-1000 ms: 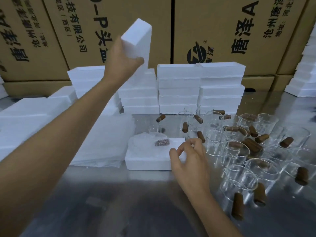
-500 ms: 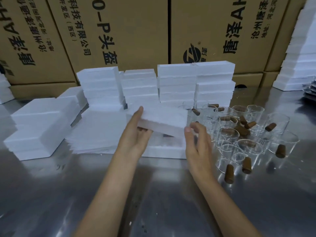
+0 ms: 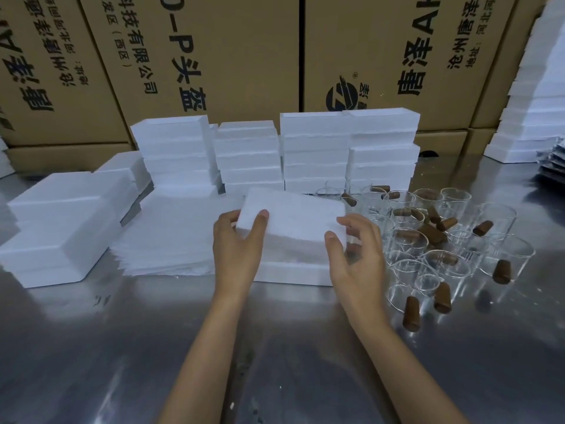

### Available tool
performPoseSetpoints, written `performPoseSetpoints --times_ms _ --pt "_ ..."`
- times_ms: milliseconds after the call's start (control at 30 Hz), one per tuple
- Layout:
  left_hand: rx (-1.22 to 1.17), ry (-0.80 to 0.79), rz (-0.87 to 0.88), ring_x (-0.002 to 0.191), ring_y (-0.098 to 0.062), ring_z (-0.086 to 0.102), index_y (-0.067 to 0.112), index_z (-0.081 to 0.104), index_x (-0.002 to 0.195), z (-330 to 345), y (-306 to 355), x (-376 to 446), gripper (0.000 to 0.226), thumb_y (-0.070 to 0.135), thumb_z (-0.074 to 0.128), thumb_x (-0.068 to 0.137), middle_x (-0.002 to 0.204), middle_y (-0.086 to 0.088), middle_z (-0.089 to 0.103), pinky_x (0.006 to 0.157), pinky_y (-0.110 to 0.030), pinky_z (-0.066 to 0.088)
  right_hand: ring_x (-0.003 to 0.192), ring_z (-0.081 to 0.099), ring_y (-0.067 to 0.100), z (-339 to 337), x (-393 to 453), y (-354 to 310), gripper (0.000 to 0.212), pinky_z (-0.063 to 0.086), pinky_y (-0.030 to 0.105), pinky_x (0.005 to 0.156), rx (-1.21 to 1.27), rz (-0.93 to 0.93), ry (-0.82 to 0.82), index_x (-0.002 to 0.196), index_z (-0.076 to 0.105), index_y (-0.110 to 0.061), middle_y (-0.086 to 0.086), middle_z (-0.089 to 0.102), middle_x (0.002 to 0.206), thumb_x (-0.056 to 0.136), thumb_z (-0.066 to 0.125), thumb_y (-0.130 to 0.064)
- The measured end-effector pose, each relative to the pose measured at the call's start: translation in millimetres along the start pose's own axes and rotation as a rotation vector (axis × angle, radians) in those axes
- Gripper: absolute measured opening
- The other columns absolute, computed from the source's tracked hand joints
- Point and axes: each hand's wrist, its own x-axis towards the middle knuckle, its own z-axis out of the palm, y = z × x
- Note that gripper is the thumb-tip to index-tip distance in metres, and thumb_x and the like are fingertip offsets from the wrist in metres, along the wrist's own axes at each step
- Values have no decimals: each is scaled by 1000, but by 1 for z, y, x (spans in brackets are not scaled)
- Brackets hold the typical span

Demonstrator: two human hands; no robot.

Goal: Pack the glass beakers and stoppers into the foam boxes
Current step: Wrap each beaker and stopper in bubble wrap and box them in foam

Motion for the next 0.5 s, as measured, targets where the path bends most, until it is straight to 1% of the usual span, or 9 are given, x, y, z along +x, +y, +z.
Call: performPoseSetpoints --times_ms 33,67,133,167,200,267,333,400,500 --pt "16 -11 -37 110 -14 57 26 55 111 0 -1 0 36 53 64 88 117 5 58 93 -32 48 110 56 15 -1 1 -1 20 46 25 89 -10 -1 17 107 65 -14 -3 56 119 89 69 -6" --pt "25 -21 -63 103 -11 59 25 56 107 -1 -2 0 34 54 61 89 111 5 60 85 -30 49 108 56 16 -2 1 -1 17 46 26 89 -25 5 26 104 65 -13 -2 56 117 88 69 -6" --pt "39 -31 -99 77 5 58 26 52 97 0 -2 -2 31 55 58 89 93 9 59 63 -23 42 109 56 17 -2 0 0 14 48 32 91 -55 32 23 101 67 -13 -2 55 117 88 69 -7" --pt "51 -32 -115 67 5 56 25 49 94 0 -2 -2 32 55 57 89 86 9 57 57 -24 38 110 56 19 -2 0 1 14 48 36 92 -75 42 16 101 67 -13 -2 54 117 88 69 -8" --pt "64 -31 -124 62 3 55 23 47 93 0 -2 -3 33 54 57 88 82 9 55 55 -25 36 112 55 20 -1 0 2 15 48 40 93 -99 52 4 102 67 -13 -2 54 118 88 69 -9" --pt "84 -31 -126 65 -5 55 21 45 95 0 -4 -4 34 53 57 87 81 8 54 55 -28 36 119 52 18 0 -1 5 20 44 42 100 -122 86 -40 109 64 -13 -4 52 121 90 68 -12" --pt "95 -36 -124 67 -10 54 20 45 96 -1 -6 -4 34 50 58 86 81 6 55 55 -29 36 125 46 9 1 -1 6 27 40 37 106 -112 152 -91 119 59 -18 -9 47 125 92 65 -19" --pt "106 -43 -127 69 -6 53 21 45 101 -1 -8 -3 32 48 58 87 84 10 54 56 -28 36 122 45 5 2 -2 8 30 38 32 104 -123 197 -114 122 56 -26 -12 47 126 93 64 -25" --pt "100 -65 -117 79 2 56 34 45 117 -3 -10 -1 32 43 58 89 100 18 53 64 -25 42 120 46 5 2 -2 9 28 35 26 95 -119 237 -150 120 52 -34 -11 51 131 93 61 -31"
